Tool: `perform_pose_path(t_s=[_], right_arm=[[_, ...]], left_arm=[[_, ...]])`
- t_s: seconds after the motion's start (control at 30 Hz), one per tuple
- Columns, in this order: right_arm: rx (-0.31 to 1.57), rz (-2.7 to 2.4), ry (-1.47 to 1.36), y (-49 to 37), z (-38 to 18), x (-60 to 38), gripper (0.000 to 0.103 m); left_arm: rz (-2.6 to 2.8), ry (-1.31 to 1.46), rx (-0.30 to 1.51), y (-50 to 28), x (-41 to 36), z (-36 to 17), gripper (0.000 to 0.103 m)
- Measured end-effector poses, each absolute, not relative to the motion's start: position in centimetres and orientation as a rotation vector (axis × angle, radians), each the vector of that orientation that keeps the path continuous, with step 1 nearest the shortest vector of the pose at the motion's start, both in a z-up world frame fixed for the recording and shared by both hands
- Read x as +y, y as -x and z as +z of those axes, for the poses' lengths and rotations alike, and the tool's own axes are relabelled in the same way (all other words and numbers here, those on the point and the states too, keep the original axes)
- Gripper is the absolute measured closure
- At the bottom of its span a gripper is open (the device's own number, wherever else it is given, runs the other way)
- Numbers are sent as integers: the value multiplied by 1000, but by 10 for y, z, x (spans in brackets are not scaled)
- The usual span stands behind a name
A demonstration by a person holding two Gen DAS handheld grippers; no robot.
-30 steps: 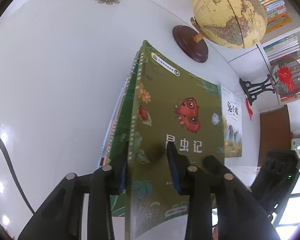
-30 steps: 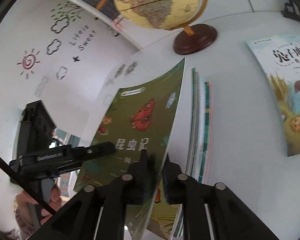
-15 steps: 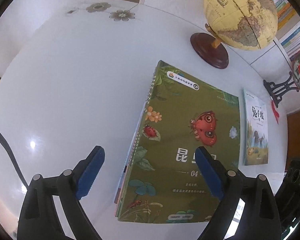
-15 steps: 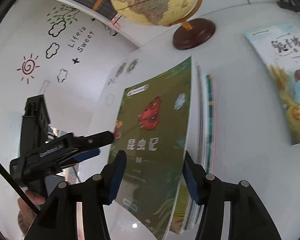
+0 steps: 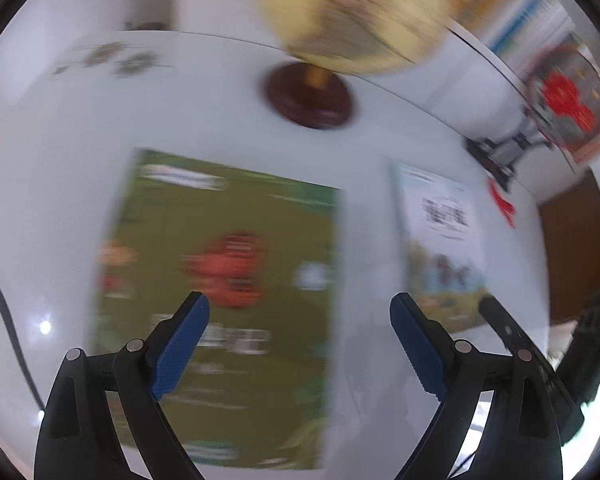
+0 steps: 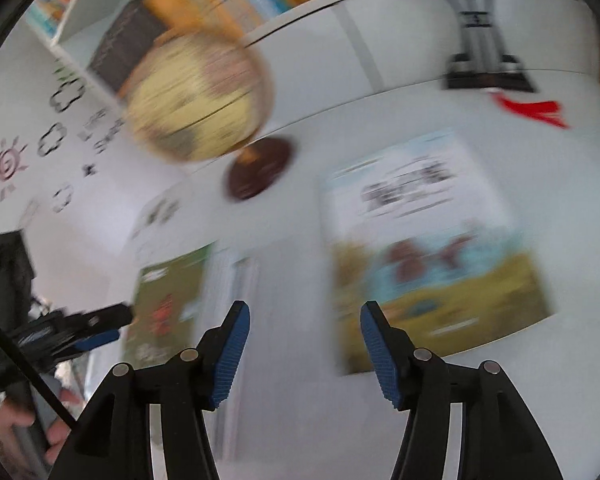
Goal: Organize books
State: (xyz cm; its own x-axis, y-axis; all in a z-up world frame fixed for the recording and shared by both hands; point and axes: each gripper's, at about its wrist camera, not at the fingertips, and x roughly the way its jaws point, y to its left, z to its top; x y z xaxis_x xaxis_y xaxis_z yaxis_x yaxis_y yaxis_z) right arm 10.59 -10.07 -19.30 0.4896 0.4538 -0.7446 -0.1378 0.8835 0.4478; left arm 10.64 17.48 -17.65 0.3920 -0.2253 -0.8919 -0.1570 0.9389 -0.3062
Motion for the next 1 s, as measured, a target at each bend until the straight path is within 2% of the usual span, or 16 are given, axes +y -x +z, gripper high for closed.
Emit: perform_pose_path(t_s=[0.37, 0.57, 0.83, 1.0], right_arm=[[979, 258, -380, -147, -221, -201, 47], [992, 310, -360, -167, -235, -209, 47], [968, 350, -401, -179, -247, -225, 47], [970, 442, -410, -188, -250, -218, 47]], left_arm=[[-197, 340, 1258, -145, 55, -224, 12], [-175, 416, 1249, -161, 44, -248, 12], [-208, 423, 1153, -172, 35, -247, 11], [-262, 465, 1130, -181, 27, -249, 7]])
